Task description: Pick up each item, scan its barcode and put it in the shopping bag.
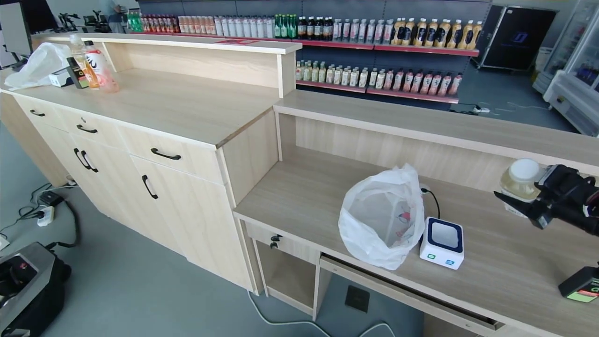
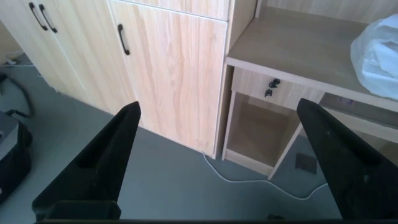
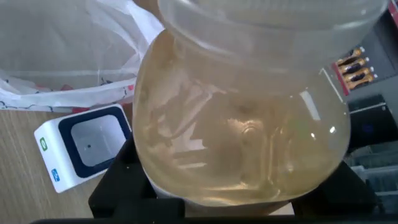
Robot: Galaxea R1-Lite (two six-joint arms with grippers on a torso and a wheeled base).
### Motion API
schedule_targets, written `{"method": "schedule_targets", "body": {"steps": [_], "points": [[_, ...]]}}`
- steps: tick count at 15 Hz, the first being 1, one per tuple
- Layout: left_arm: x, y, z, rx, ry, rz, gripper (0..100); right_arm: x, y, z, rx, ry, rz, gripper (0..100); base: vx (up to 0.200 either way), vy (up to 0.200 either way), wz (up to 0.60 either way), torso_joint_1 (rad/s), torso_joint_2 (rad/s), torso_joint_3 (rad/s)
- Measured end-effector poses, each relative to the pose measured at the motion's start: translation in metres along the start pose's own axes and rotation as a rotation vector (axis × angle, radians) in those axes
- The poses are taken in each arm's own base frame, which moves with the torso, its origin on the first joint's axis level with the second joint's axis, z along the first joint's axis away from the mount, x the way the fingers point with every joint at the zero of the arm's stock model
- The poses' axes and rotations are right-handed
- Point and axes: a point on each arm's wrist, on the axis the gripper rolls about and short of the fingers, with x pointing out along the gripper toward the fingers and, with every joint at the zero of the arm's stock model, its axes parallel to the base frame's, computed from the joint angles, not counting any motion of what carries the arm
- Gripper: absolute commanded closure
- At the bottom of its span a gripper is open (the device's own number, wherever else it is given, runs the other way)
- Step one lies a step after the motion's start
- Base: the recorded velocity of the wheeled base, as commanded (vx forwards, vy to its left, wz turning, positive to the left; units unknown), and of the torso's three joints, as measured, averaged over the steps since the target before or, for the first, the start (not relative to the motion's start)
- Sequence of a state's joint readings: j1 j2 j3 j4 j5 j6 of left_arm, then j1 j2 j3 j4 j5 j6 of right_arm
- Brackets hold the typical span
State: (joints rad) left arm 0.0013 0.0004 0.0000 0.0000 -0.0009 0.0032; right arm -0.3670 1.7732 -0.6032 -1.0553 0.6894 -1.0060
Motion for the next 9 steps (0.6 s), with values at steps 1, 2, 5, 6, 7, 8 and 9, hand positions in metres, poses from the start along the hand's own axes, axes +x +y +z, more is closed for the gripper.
{"method": "schedule_targets", "body": {"steps": [1, 2, 5, 6, 7, 8, 9], "points": [[0.000, 0.000, 0.000, 0.000, 0.000, 0.001, 0, 0.005, 0.004, -0.006, 0.013, -0.012, 0.030, 100, 0.000, 0.000, 0.00, 0.000, 0.00, 0.000], [0.000, 0.000, 0.000, 0.000, 0.000, 0.000, 0, 0.010, 0.007, -0.012, 0.022, -0.013, 0.046, 100, 0.000, 0.000, 0.00, 0.000, 0.00, 0.000], [0.000, 0.000, 0.000, 0.000, 0.000, 0.000, 0, 0.021, 0.014, -0.027, 0.052, 0.003, 0.075, 100, 0.000, 0.000, 0.00, 0.000, 0.00, 0.000], [0.000, 0.000, 0.000, 0.000, 0.000, 0.000, 0, 0.024, 0.015, -0.031, 0.057, 0.000, 0.083, 100, 0.000, 0.000, 0.00, 0.000, 0.00, 0.000], [0.000, 0.000, 0.000, 0.000, 0.000, 0.000, 0, 0.027, 0.017, -0.034, 0.053, -0.015, 0.098, 100, 0.000, 0.000, 0.00, 0.000, 0.00, 0.000], [0.000, 0.000, 0.000, 0.000, 0.000, 0.000, 0, 0.030, 0.020, -0.037, 0.035, -0.025, 0.112, 100, 0.000, 0.000, 0.00, 0.000, 0.00, 0.000], [0.000, 0.000, 0.000, 0.000, 0.000, 0.000, 0, 0.031, 0.022, -0.041, 0.029, -0.025, 0.121, 100, 0.000, 0.000, 0.00, 0.000, 0.00, 0.000]]}}
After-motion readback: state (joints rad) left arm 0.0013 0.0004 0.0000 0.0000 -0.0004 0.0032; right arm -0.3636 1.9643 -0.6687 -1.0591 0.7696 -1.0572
